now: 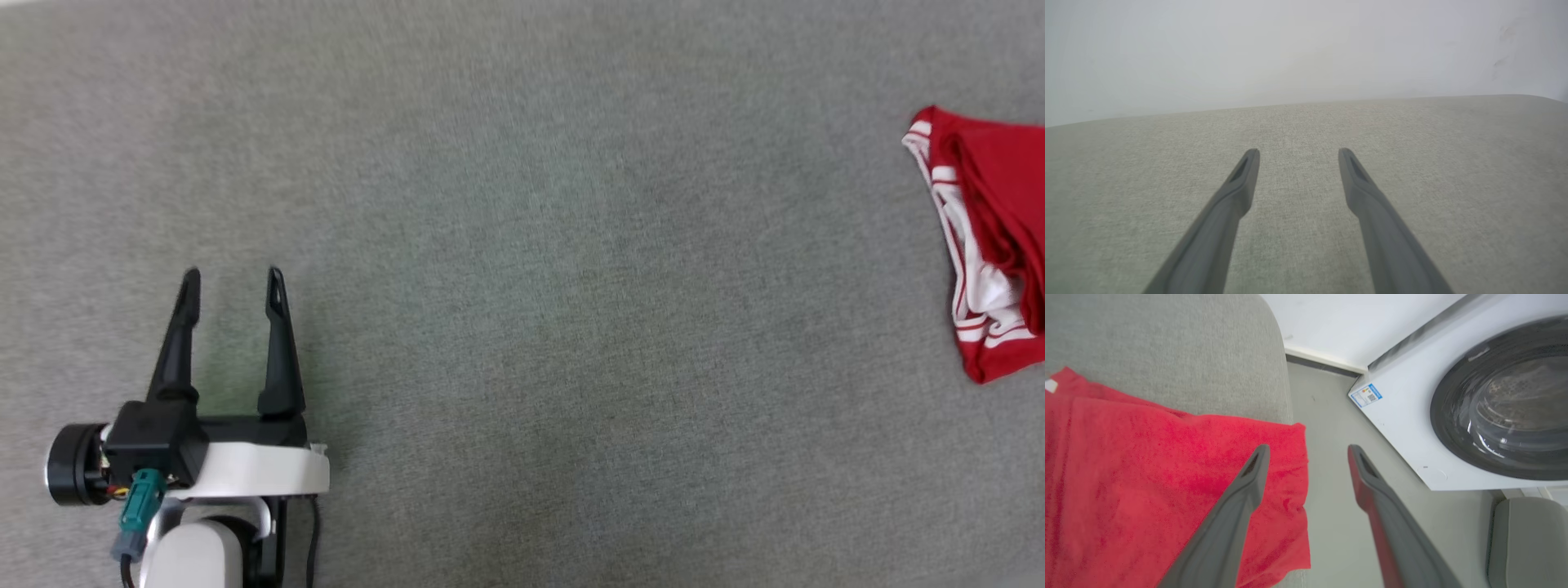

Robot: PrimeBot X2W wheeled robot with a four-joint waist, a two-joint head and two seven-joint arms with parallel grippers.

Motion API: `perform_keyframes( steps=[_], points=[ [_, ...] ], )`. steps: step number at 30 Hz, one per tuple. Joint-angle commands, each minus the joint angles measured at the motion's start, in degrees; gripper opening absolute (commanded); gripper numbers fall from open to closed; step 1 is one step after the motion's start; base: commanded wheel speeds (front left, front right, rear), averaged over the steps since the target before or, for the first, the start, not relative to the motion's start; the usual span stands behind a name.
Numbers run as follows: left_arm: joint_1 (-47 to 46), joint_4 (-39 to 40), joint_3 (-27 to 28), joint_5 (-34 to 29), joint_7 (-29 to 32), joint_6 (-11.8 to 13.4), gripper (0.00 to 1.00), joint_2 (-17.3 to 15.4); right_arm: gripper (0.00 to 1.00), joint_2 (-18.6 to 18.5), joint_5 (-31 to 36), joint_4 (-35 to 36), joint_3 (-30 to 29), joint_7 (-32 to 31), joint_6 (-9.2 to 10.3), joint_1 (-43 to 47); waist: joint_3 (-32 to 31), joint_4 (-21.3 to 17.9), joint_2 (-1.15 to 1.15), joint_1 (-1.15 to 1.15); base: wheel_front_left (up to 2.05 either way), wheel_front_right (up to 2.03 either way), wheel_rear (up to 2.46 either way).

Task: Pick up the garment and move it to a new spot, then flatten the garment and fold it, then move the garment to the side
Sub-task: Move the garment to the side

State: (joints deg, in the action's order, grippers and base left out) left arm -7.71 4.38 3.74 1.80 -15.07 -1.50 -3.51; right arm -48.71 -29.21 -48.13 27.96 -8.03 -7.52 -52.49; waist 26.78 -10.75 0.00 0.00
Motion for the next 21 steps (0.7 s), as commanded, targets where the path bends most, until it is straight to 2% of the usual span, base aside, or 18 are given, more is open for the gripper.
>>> perform_keyframes(
  steps=[1,8,12,18,21],
  points=[
    [1.1,-0.2,-0.2,0.3,-0.1,0.2,1.00,0.1,1.00,0.3,2.1,-0.1,-0.8,2.4,0.06,-1.0,-3.8,1.0,0.00,0.00,0.00,0.00,0.00],
    [5.3,-0.9,-0.8,1.3,-0.1,1.5,1.00,0.5,1.00,5.5,11.4,-0.8,-10.1,18.7,0.06,-2.4,-11.3,3.3,0.00,0.00,0.00,0.00,0.00],
    [7.5,-1.2,-1.3,1.8,-0.1,2.1,1.00,0.6,1.00,9.8,16.8,3.7,-16.7,22.9,0.06,0.5,-15.0,4.7,0.00,0.00,0.00,0.00,0.00],
    [10.0,-1.2,-1.8,2.9,-0.1,3.1,1.00,0.6,1.00,20.2,22.4,24.6,-27.4,23.1,0.06,13.3,-19.1,6.8,0.00,0.00,0.00,0.00,0.00],
    [11.1,-1.3,-1.8,3.3,-0.1,3.6,1.00,0.6,1.00,26.3,24.1,34.1,-29.3,23.2,0.06,20.9,-20.6,7.5,0.00,0.00,0.00,0.00,0.00]
  ],
)
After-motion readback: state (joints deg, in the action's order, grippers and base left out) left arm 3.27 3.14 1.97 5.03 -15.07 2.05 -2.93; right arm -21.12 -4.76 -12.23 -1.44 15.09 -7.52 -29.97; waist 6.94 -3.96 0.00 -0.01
